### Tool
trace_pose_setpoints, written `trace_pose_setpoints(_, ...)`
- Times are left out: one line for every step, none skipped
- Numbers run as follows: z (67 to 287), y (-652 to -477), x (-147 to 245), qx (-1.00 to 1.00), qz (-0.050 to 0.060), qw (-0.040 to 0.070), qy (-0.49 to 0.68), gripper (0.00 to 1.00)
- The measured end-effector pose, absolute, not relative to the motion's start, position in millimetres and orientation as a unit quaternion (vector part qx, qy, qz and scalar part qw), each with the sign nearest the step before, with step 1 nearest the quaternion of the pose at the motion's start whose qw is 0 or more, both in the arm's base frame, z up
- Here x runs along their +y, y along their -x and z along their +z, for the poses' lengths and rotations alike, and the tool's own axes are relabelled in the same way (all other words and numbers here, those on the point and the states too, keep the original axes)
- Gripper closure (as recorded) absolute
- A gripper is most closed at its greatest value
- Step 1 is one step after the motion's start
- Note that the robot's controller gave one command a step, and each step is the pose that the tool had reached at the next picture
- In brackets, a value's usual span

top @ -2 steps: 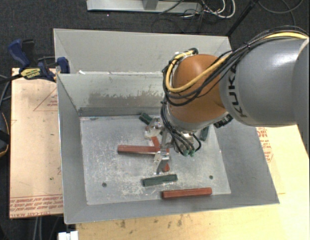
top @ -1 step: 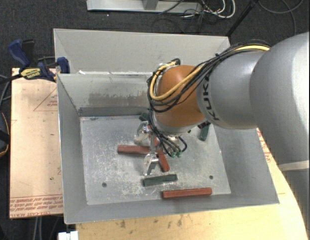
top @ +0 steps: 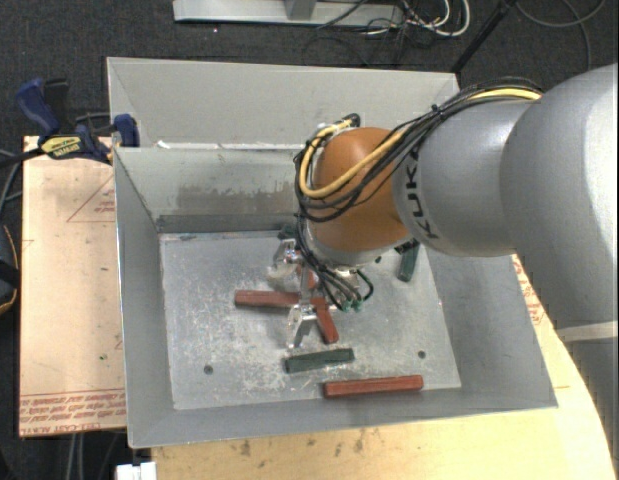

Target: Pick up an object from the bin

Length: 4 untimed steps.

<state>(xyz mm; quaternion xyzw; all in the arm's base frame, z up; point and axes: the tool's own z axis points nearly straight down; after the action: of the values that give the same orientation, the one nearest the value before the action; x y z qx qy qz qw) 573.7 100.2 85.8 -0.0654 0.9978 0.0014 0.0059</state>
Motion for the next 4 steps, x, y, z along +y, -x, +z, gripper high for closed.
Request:
trace_pose_setpoints(77.2, -575.9, 106.6, 0.999, 0.003, 0.005, -0.042, 0.00)
trace_pose_setpoints(79.7, -574.8, 106.0, 1.000, 0.004, 0.010, 0.025, 1.00)
trace_pose_setpoints(79.7, -574.8, 106.0, 1.000, 0.004, 0.010, 0.025, 1.00)
trace_pose_setpoints(83.1, -573.5, 105.7, 1.000, 0.003, 0.008, 0.025, 1.00)
